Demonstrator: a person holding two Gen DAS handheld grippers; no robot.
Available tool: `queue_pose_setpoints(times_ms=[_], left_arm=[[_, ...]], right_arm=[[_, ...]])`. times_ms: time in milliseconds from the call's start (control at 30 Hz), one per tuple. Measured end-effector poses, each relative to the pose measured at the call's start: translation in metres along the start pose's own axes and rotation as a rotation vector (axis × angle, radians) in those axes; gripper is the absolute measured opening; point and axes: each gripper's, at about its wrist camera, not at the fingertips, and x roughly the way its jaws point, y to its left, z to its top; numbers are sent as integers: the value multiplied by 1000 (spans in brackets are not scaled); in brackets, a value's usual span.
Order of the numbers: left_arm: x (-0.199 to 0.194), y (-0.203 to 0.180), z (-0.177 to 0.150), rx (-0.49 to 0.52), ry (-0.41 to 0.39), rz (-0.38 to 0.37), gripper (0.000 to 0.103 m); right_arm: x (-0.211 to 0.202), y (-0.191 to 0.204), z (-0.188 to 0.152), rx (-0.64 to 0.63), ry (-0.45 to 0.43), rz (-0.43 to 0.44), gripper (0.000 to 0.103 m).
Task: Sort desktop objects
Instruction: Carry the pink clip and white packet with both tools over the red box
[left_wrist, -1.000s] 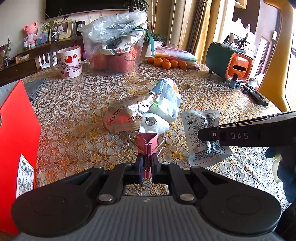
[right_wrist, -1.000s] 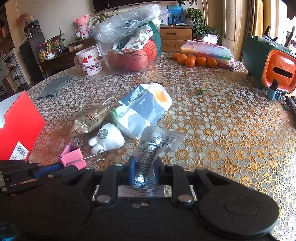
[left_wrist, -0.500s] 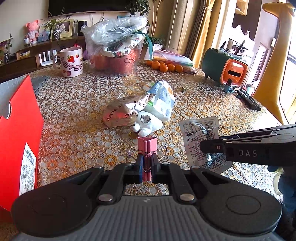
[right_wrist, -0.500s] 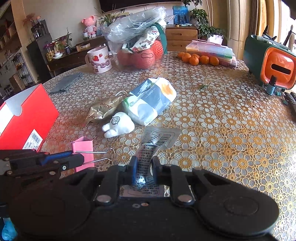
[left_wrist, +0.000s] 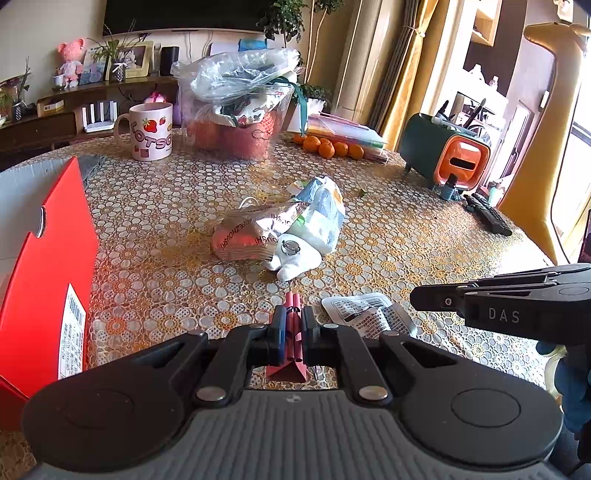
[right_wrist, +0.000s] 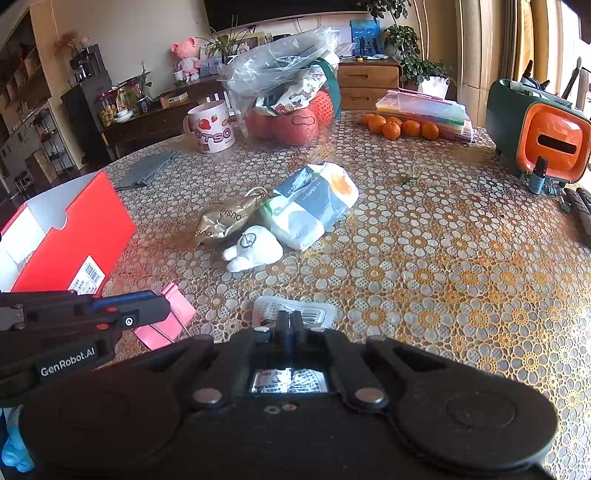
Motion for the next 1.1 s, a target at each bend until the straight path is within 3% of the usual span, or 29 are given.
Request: queue_pose_setpoints(times_ms=[67, 267, 333, 367, 400, 600, 700, 1100], left_arm=[[0, 1, -1, 1, 1, 2, 7], [0, 2, -4, -4, 1, 1, 7], [0, 3, -4, -5, 1, -2, 7], [0, 3, -4, -4, 1, -3, 7], [0, 3, -4, -3, 0, -4, 7], [0, 4, -4, -4, -1, -8, 7], [1, 5, -4, -8, 0, -9, 7], [-4, 6, 2, -24, -8, -12, 7]], right_arm=[[-2, -1, 0, -8, 0, 6, 1], [8, 1, -6, -4, 63, 23, 40], [13, 4, -9, -18, 74, 13, 57], [15, 6, -10, -22, 84, 6, 71], [17, 7, -11, -27, 87, 4, 73], [34, 14, -18, -72, 133, -12, 73], [40, 17, -22, -97, 150, -32, 67], [30, 22, -17, -135, 109, -53, 61]])
